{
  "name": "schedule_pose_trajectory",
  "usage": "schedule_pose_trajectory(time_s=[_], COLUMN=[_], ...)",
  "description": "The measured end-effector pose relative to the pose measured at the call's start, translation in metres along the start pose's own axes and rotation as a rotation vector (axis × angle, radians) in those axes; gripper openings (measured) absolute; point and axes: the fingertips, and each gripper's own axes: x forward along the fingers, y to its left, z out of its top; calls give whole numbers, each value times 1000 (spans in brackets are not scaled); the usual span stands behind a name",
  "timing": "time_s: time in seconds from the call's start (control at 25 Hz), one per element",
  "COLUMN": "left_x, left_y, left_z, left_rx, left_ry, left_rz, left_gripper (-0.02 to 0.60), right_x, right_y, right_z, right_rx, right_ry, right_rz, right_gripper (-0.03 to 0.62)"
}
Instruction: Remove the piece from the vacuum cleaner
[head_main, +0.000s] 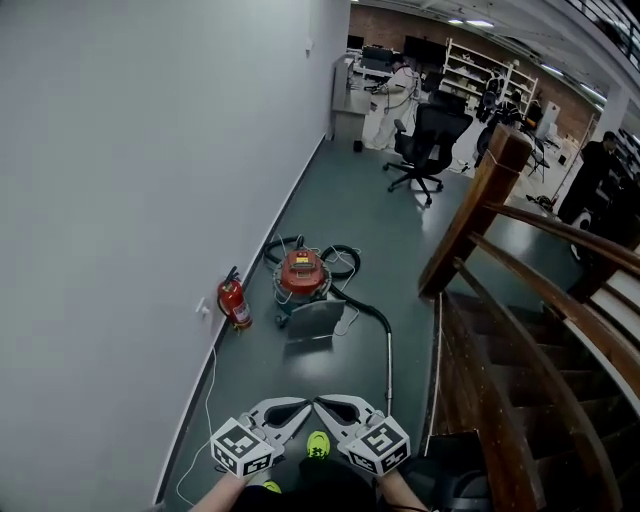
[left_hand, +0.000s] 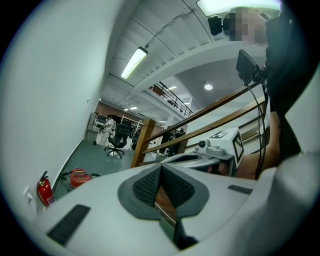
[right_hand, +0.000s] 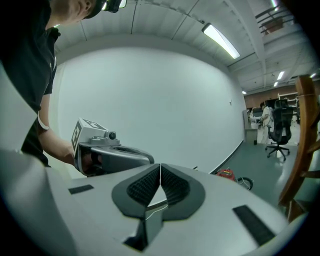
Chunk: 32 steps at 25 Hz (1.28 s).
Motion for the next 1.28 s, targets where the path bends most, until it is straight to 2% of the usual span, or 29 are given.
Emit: schedule_pose_trajectory(time_s=[0.24,0.48,0.68,1.28], left_x=[33,64,79,112], left_y=[19,34,43,98], left_z=[5,10,16,26], left_rx=[-19,1,-11,23], left_ry=[9,42,41,76], left_rz=[26,38,42,47], left_gripper=[8,8,8,8], right_x=[5,8,10,49], right_y=[-38,-72,-89,-141], right_z=[3,6,11,22], right_rx=[5,-5,15,-4], right_ry=[21,30,21,30], right_rz=[45,98,96,93], right_gripper=[17,17,17,17])
